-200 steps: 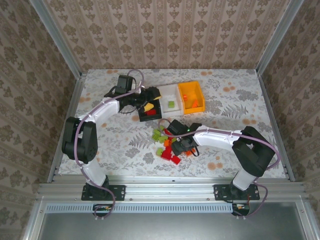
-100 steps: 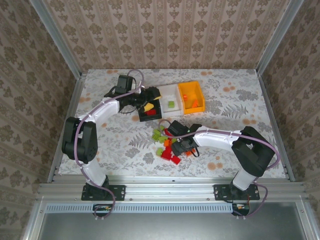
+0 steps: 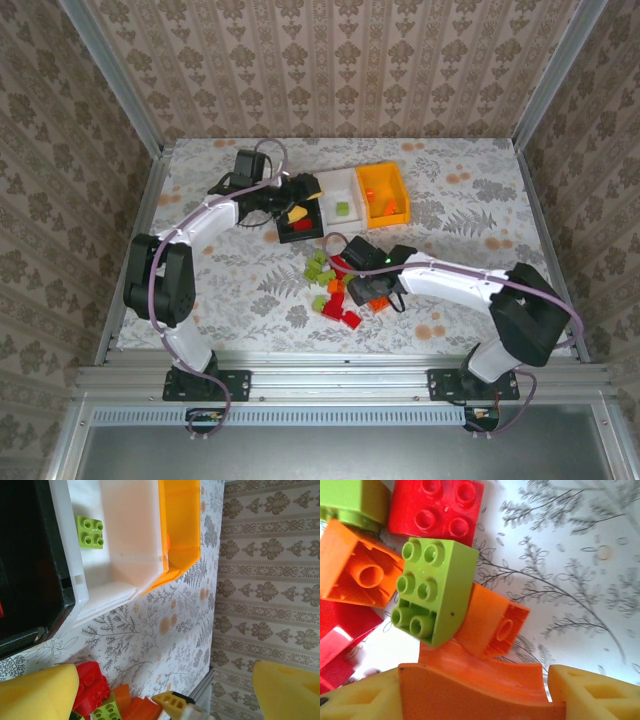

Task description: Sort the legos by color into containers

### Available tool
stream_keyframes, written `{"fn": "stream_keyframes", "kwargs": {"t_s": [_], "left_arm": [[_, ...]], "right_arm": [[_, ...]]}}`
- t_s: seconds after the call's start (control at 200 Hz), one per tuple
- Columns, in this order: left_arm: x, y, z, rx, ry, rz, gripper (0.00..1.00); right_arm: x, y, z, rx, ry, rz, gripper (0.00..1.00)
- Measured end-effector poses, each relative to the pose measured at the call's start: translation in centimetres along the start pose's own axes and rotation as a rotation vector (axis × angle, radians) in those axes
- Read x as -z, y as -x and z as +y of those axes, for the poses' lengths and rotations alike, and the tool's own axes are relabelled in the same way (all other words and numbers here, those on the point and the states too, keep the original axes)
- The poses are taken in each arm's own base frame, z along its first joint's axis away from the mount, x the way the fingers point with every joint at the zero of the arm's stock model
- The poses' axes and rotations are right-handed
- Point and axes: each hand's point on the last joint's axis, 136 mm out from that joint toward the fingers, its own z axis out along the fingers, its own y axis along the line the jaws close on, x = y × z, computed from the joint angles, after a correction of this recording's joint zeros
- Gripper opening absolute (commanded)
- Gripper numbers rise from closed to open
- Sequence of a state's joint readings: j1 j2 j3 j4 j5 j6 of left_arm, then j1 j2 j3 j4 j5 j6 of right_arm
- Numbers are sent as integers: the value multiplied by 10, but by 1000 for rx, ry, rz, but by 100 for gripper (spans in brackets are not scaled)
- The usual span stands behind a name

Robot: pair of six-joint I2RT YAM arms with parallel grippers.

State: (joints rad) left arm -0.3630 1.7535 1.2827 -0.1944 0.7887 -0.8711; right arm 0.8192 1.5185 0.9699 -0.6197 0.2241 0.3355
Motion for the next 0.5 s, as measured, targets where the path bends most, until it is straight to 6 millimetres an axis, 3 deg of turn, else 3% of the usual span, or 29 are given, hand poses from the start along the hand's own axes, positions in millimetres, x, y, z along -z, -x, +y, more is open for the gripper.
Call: {"fn": "stream_keyframes", "kwargs": {"t_s": [0.14, 0.29, 0.385, 0.5], "left_arm": [[12, 14, 8, 20, 2, -37, 92], [40, 41, 20, 50, 7, -118, 92], [63, 57, 26, 63, 9, -180, 92], [82, 71, 31, 73, 8, -234, 92]], "right_arm": [[25, 30, -14, -27, -12, -80, 63], [43, 92, -61, -144, -64, -189, 62], [42, 134, -95, -214, -126, -248, 63], [19, 174, -131, -275, -196, -259, 63]]}}
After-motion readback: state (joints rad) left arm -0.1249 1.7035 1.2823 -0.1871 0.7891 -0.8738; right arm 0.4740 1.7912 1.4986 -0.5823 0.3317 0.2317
